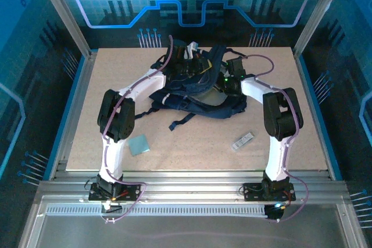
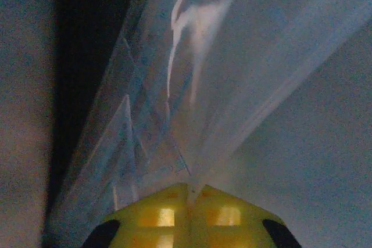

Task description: Pack the student bag

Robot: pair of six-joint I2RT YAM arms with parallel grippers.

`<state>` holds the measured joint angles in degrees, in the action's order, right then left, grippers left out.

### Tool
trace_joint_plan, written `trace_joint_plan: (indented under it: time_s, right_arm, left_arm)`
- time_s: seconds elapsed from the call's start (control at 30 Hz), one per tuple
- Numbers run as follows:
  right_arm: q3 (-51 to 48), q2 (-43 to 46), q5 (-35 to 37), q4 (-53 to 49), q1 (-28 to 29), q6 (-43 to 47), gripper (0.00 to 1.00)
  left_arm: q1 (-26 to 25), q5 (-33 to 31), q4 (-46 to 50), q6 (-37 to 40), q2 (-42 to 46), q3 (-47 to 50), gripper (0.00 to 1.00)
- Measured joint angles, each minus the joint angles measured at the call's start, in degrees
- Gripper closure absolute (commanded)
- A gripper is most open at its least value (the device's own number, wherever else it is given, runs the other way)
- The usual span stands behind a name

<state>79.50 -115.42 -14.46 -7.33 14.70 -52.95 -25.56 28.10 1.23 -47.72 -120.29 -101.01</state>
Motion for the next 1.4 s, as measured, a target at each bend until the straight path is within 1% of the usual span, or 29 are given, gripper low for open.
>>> trace_joint_plan:
  time_s: [0.17,0.27,0.3,0.47,0.6,0.7,0.77,0.87,0.97,1.07,1.2,1.3,1.33,1.4]
  right_arm:
    - [-0.74,0.11,-3.02,5.01,0.24,-1.11,1.0]
    - [-0.46,-0.09,-6.84,6.34,-0.11,-1.25,1.0]
    - [1.11,-0.85,-8.63,5.7,-0.2,-0.83,1.0]
    - [18.03,-11.89,-16.98,1.03,-0.39,2.43,1.0]
    - [28.46,-19.3,-18.62,-7.13,-0.42,5.4,1.0]
    - [31.12,-21.24,-19.08,-10.47,-0.46,6.64,0.85]
    - [31.21,-21.09,-19.26,-11.21,-0.5,7.23,0.67]
    - [29.0,-18.91,-19.08,-10.88,-0.68,8.63,0.53]
    - [22.82,-13.55,-17.59,-12.48,-1.44,10.21,0.45]
    - [17.59,-7.8,-16.57,-14.88,-2.97,11.67,0.41]
    - [13.16,0.48,-14.6,-18.88,-6.25,15.06,0.4]
    - [9.97,7.26,-11.37,-21.81,-8.94,18.16,0.39]
    - [8.76,9.44,-9.94,-22.77,-9.55,19.02,0.39]
    - [5.57,14.67,-6.88,-24.52,-10.25,20.7,0.39]
  left_arm:
    - [0.7,0.9,0.09,0.0,0.0,-0.07,1.0]
    - [1.22,2.16,1.05,0.59,0.0,-0.76,1.0]
    - [1.38,2.62,1.79,1.14,0.0,-1.29,1.0]
    - [1.79,4.76,4.33,2.69,-0.02,-3.78,1.0]
    - [2.23,5.05,6.25,4.02,-0.22,-5.16,1.0]
    - [2.25,5.31,7.21,4.33,-1.05,-6.62,1.0]
    - [2.25,5.46,7.34,4.22,-1.46,-7.1,1.0]
    - [2.27,5.4,7.21,4.13,-1.62,-7.41,1.0]
    - [2.25,5.14,7.3,4.07,-1.62,-7.48,1.0]
    - [2.25,4.52,7.08,3.26,-1.64,-7.48,1.0]
    - [2.25,3.54,6.19,2.34,-1.64,-7.43,1.0]
    - [2.23,2.84,5.62,1.53,-1.64,-7.19,1.0]
    - [2.19,2.75,5.44,1.36,-1.64,-7.08,0.94]
    - [2.08,2.64,4.83,1.07,-1.68,-6.73,0.61]
